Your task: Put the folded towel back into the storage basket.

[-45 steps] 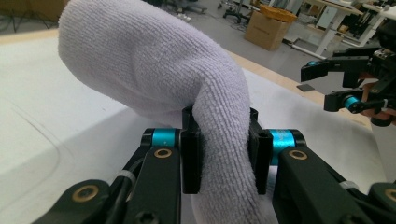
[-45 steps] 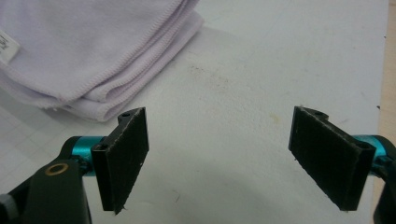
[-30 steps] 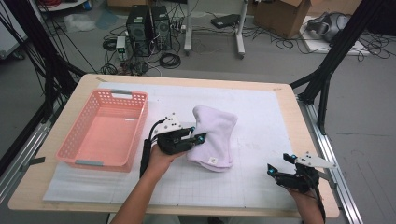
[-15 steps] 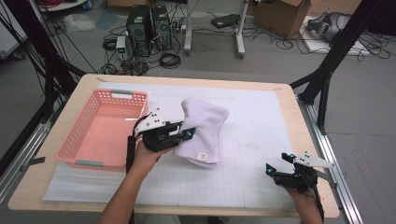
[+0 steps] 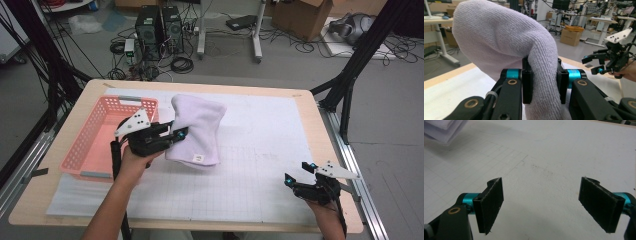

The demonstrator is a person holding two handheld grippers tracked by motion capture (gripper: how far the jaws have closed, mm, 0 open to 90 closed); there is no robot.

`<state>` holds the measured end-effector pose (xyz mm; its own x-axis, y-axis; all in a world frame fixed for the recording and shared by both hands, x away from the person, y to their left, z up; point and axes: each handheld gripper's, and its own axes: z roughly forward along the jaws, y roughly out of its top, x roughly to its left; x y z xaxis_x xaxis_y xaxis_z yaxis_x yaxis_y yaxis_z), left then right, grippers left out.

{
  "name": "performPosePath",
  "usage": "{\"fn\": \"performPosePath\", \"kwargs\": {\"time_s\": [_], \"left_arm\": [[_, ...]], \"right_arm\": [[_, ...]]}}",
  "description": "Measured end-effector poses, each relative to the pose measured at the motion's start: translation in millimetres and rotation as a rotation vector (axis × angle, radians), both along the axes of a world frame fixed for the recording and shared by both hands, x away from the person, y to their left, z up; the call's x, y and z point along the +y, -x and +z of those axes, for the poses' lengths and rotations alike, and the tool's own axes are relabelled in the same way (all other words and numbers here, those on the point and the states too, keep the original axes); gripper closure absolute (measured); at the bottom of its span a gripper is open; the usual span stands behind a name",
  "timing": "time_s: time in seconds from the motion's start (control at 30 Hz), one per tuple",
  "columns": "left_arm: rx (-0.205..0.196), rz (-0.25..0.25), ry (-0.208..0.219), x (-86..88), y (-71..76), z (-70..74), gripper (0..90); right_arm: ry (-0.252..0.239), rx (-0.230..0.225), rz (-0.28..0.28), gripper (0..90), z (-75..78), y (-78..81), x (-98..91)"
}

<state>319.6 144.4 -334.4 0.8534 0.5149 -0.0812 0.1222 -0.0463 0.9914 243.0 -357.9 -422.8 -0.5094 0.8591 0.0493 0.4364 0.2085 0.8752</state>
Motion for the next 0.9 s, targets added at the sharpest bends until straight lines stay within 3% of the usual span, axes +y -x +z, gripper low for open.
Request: {"fn": "performPosePath", "kwargs": {"time_s": [0.47, 0.9], "left_arm": [[-0.021, 0.080, 0.048, 51.5, 4.3, 23.4, 74.1], [-0.023, 0.147, 0.082, 102.6, 7.2, 34.2, 74.1]], "right_arm": [[0.001, -0.006, 0.000, 18.9, 1.0, -0.9, 2.6], [0.007, -0.014, 0.004, 18.9, 3.1, 0.0, 4.8]]}}
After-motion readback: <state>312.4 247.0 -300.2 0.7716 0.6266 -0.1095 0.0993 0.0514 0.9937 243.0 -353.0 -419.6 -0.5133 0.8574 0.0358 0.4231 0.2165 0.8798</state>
